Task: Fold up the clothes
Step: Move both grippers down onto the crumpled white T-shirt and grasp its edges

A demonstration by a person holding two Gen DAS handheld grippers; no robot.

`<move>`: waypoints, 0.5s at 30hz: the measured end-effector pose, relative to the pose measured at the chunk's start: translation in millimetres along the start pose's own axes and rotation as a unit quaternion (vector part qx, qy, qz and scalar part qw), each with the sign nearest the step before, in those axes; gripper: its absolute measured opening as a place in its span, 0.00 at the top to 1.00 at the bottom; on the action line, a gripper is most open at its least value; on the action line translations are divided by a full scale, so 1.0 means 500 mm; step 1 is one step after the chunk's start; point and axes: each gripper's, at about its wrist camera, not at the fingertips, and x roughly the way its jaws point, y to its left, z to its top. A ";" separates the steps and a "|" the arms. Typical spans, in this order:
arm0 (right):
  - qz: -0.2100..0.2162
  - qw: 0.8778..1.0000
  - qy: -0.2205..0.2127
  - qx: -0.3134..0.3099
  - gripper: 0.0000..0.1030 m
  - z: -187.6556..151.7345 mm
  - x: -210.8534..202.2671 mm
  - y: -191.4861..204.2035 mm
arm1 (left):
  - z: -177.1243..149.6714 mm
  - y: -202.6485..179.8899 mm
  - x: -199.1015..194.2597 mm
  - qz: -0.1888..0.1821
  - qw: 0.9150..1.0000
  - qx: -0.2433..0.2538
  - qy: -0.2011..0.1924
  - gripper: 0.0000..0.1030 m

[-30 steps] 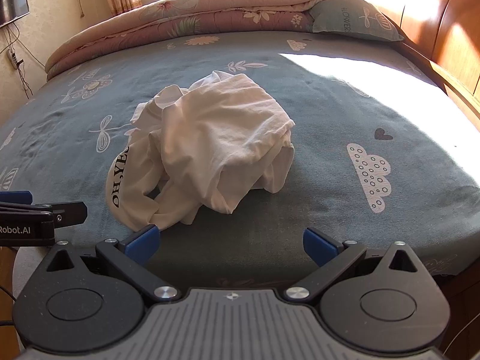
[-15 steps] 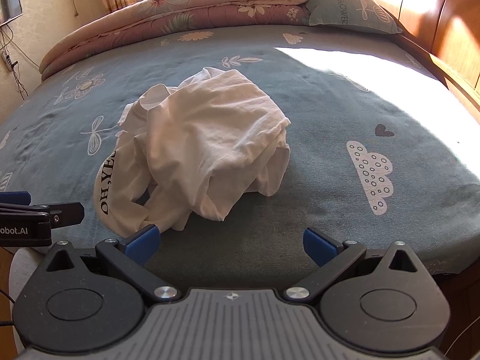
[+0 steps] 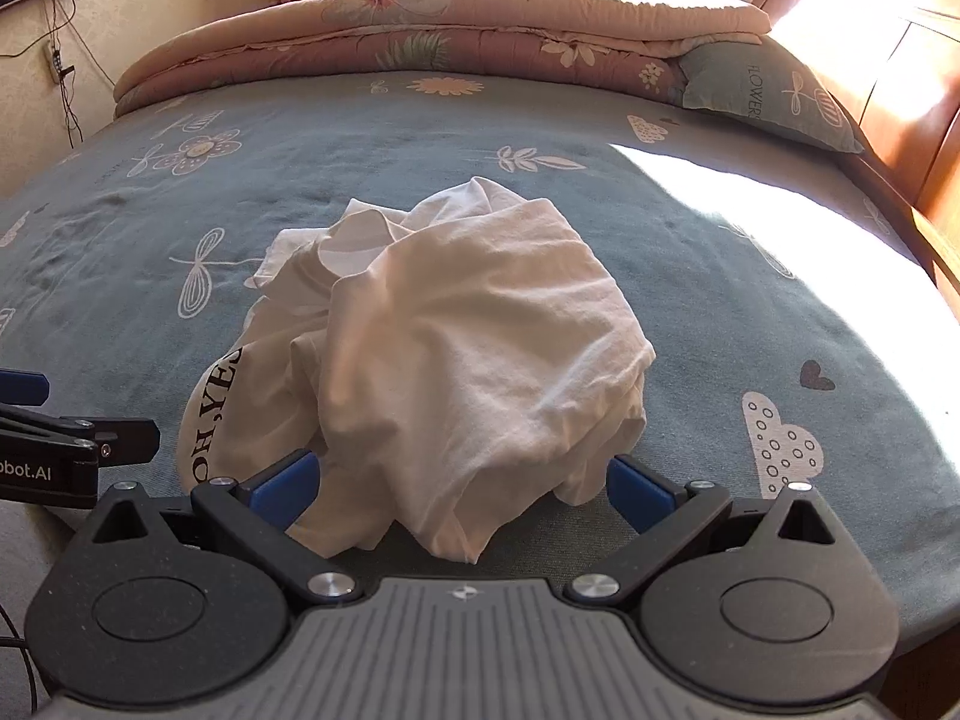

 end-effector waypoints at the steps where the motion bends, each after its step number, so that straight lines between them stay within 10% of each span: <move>1: 0.004 1.000 0.000 -0.011 0.00 0.005 0.007 0.009 | 0.003 0.004 0.003 0.002 1.000 -0.003 0.000 0.00; 8: -0.052 0.996 -0.004 -0.075 0.00 0.014 0.067 0.032 | 0.023 -0.001 0.025 0.002 1.000 -0.003 0.006 0.01; 15: -0.085 0.996 0.005 0.024 0.00 -0.003 0.058 -0.130 | 0.053 -0.071 0.046 -0.022 0.999 0.047 0.008 0.01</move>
